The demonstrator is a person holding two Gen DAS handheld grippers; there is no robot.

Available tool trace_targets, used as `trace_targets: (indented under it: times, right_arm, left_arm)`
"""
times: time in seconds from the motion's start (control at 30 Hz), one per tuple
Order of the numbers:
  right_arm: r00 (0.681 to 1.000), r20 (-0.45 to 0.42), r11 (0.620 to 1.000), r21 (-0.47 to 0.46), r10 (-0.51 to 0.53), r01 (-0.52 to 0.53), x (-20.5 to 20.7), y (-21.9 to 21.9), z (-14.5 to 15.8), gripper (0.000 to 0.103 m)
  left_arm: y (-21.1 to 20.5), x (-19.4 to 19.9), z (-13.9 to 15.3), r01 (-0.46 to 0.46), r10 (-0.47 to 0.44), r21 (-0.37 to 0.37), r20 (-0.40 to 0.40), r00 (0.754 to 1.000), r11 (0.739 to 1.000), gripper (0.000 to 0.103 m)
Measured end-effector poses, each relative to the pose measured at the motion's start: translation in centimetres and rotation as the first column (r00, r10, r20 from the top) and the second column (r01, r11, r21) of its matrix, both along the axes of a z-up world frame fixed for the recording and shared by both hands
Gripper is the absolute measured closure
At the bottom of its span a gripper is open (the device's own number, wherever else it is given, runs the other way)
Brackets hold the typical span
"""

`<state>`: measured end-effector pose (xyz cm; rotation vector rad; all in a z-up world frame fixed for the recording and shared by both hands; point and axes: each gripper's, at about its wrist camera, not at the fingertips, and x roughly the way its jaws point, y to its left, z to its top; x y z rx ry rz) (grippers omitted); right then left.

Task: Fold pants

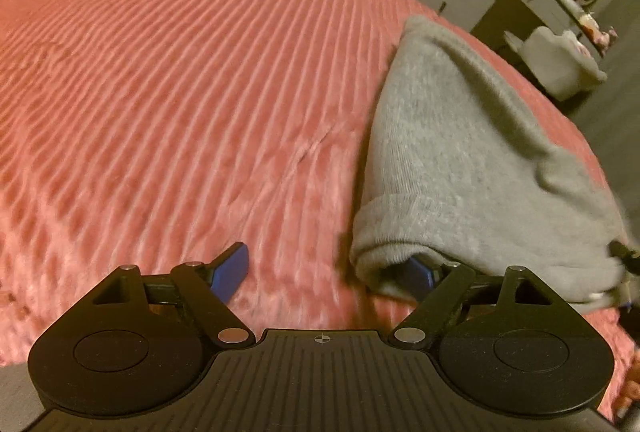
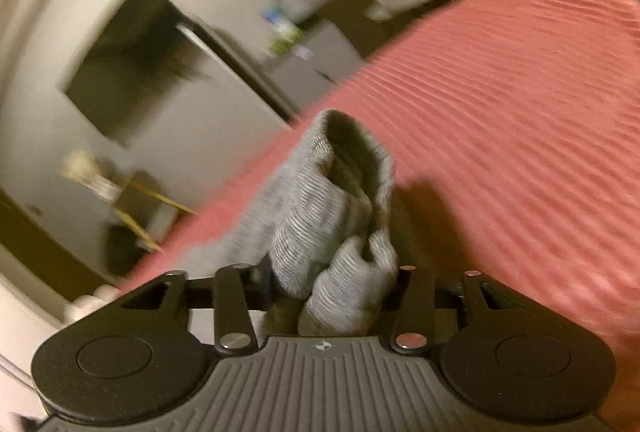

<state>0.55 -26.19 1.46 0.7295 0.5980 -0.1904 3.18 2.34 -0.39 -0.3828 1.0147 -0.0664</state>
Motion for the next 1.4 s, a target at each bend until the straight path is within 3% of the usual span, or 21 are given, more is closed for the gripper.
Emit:
trace_targets:
  times: [0.03,0.07,0.17,0.3,0.4,0.47,0.5,0.53,0.57,0.67,0.8,0.87,0.93,1.03,1.07,1.13,1.27,1.33,1.4]
  right_arm:
    - [0.997,-0.054,0.998,-0.047,-0.047,0.045,-0.2,-0.3,-0.3,0.038]
    - [0.993,-0.073,0.991,-0.101,-0.097,0.089,-0.7,-0.6,-0.3,0.038]
    - [0.99,-0.028,0.969,-0.21,-0.141,0.132,-1.8,-1.3,0.9,0.038]
    - [0.999,0.042,0.92,-0.391,0.003,0.014,-0.4,2.0,3.0,0.045]
    - [0.987,0.05,0.874,-0.473,0.15,-0.108,1.7,5.5,3.1,0.058]
    - [0.977,0.008,0.848,-0.498,0.213,-0.181,3.9,7.6,2.5,0.066]
    - [0.971,-0.023,0.833,-0.509,0.237,-0.216,5.2,8.4,1.9,0.068]
    - [0.963,-0.063,0.816,-0.519,0.262,-0.256,6.5,9.2,1.2,0.071]
    - [0.955,-0.103,0.804,-0.519,0.278,-0.29,7.8,9.7,0.6,0.072]
    - [0.934,-0.162,0.782,-0.513,0.317,-0.354,11.3,11.2,-1.2,0.072]
    - [0.918,-0.234,0.756,-0.521,0.32,-0.396,16.0,11.8,-3.2,0.075]
    - [0.923,-0.224,0.75,-0.537,0.314,-0.386,17.6,11.6,-3.8,0.075]
    - [0.926,-0.226,0.77,-0.516,0.302,-0.376,18.3,11.0,-3.5,0.075]
    - [0.94,-0.185,0.786,-0.515,0.286,-0.34,15.9,10.6,-2.1,0.069]
    - [0.945,-0.162,0.779,-0.535,0.286,-0.327,14.3,10.6,-1.8,0.061]
    - [0.949,-0.14,0.76,-0.571,0.281,-0.31,10.1,10.3,-1.9,0.055]
    - [0.948,-0.138,0.704,-0.641,0.285,-0.305,2.2,9.5,-3.2,0.055]
    - [0.949,-0.103,0.741,-0.602,0.299,-0.298,-0.3,8.5,-2.4,0.055]
    - [0.973,-0.05,0.807,-0.55,0.225,-0.215,-1.5,7.3,-1.4,0.034]
  left_arm:
    - [0.1,-0.6,0.6,0.019,-0.02,0.025,0.005,1.0,1.0,0.017]
    - [0.1,-1.2,1.2,0.025,-0.026,0.058,0.025,0.999,0.998,0.017]
    - [-0.1,-2.2,3.8,-0.028,0.007,0.171,0.119,0.993,0.985,0.016]
    - [-0.8,-1.1,6.0,-0.061,0.028,0.115,0.268,0.963,0.991,0.006]
    - [-2.4,1.4,3.9,-0.009,-0.014,0.098,0.234,0.972,0.995,0.006]
    - [-3.9,2.3,1.3,0.02,-0.05,0.146,0.208,0.977,0.989,0.009]
    - [-4.5,2.8,-0.1,0.024,-0.059,0.201,0.17,0.984,0.979,0.009]
    - [-4.5,3.7,-1.2,0.017,-0.036,0.201,0.087,0.996,0.98,0.012]
    - [-4.0,4.0,-1.3,-0.003,-0.01,0.164,0.08,0.997,0.986,0.012]
    - [-3.4,4.3,-1.0,-0.085,0.061,0.198,0.124,0.99,0.977,0.011]
    - [-3.5,4.6,-1.5,-0.072,0.05,0.21,0.109,0.993,0.975,0.008]
    - [-3.7,4.8,-1.5,-0.068,0.045,0.221,0.11,0.993,0.973,0.007]
    - [-3.6,5.0,-1.7,-0.071,0.049,0.209,0.107,0.993,0.975,0.007]
    - [-3.2,4.7,-1.8,-0.074,0.055,0.194,0.104,0.993,0.978,0.007]
    - [-3.3,4.8,-1.8,-0.073,0.053,0.199,0.104,0.993,0.977,0.007]
    - [-3.4,4.9,-1.8,-0.071,0.051,0.204,0.103,0.993,0.976,0.006]
    - [-3.4,4.7,-1.7,-0.069,0.049,0.202,0.101,0.994,0.977,0.006]
    - [-3.5,4.7,-1.6,-0.073,0.053,0.207,0.101,0.993,0.976,0.006]
    - [-3.4,4.4,-1.3,-0.08,0.059,0.199,0.108,0.992,0.977,0.006]
